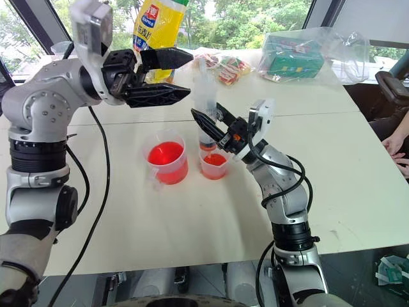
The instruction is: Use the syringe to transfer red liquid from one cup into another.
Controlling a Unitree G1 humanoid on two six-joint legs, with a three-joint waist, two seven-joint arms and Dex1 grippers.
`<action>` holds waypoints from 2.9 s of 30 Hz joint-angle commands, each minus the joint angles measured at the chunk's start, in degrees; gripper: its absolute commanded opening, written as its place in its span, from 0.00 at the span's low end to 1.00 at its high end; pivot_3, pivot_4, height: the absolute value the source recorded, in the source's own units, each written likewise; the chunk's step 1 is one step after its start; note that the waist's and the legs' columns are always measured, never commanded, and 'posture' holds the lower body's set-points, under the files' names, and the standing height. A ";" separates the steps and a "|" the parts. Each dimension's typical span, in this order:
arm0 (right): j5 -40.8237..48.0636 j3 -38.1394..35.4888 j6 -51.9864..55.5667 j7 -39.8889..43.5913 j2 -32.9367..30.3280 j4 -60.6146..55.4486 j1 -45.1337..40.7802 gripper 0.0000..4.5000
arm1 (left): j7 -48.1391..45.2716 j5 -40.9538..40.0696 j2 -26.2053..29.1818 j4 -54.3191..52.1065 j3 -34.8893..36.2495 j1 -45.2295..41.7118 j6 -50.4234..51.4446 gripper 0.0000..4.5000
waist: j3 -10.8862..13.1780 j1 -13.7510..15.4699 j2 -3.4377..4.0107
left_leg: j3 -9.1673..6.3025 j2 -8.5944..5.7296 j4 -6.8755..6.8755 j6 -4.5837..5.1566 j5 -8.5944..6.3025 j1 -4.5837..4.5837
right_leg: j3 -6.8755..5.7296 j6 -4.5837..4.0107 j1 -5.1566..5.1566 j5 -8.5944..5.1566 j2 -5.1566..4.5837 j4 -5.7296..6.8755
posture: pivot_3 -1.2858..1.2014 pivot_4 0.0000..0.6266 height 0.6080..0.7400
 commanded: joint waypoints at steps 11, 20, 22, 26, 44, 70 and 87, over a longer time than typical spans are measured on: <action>0.26 -1.07 -0.96 -1.44 -0.76 -2.64 -1.47 0.31 | 0.14 3.10 -2.63 0.38 -3.57 -2.44 -1.04 0.99 | 0.00 0.08 0.00 | 0.00 -0.01 0.04 0.00 0.00 0.00 | 0.00 0.00 0.02 0.00 0.00 0.00 | 0.52 0.24 1.00; 0.12 -0.72 -0.97 -1.89 -1.54 -3.67 -1.79 0.31 | -0.81 6.03 -4.50 3.76 -5.19 -3.83 -2.55 0.99 | 0.00 0.09 0.00 | 0.00 -0.03 0.05 0.00 0.00 0.00 | 0.00 0.00 0.03 0.00 0.00 0.01 | 0.52 0.24 1.00; 0.10 -0.56 -0.97 -1.91 -1.72 -3.84 -1.65 0.31 | -1.21 6.21 -4.92 4.08 -5.54 -4.02 -2.67 0.99 | 0.00 0.08 0.00 | 0.00 -0.02 0.05 0.00 0.00 0.00 | 0.00 0.00 0.03 0.00 0.00 0.01 | 0.52 0.24 1.00; -0.01 -0.27 -0.96 -2.03 -1.95 -4.20 -1.24 0.31 | -1.95 6.49 -5.58 4.27 -5.86 -4.03 -2.59 0.70 | 0.00 0.08 0.00 | 0.00 -0.03 0.05 0.00 0.00 0.00 | 0.00 0.00 0.03 0.00 0.00 0.01 | 0.52 0.24 1.00; 1.18 -0.94 1.46 -3.49 -3.85 -8.22 -0.70 0.31 | -5.16 10.79 -6.79 6.93 -8.52 -3.08 -5.50 0.03 | 0.00 0.14 0.00 | -0.02 -0.03 0.10 0.01 0.00 0.01 | 0.00 0.00 0.06 0.00 0.02 0.02 | 0.52 0.24 1.00; 2.05 1.46 4.11 -3.99 -2.39 -10.12 5.63 0.31 | -5.13 13.32 -5.70 15.68 -2.97 -9.72 -10.00 0.83 | -0.01 0.04 -0.01 | -0.04 -0.08 0.13 0.01 0.00 0.02 | -0.01 0.01 0.08 0.00 0.03 0.05 | 0.52 0.24 1.00; 2.43 -1.39 3.03 -5.62 -2.53 -9.02 1.45 0.31 | -3.57 11.60 4.90 12.58 2.29 -4.54 -6.51 0.99 | 0.00 0.12 0.00 | -0.04 0.01 0.14 0.01 0.01 0.07 | 0.02 0.00 0.09 0.00 0.10 0.08 | 0.52 0.24 1.00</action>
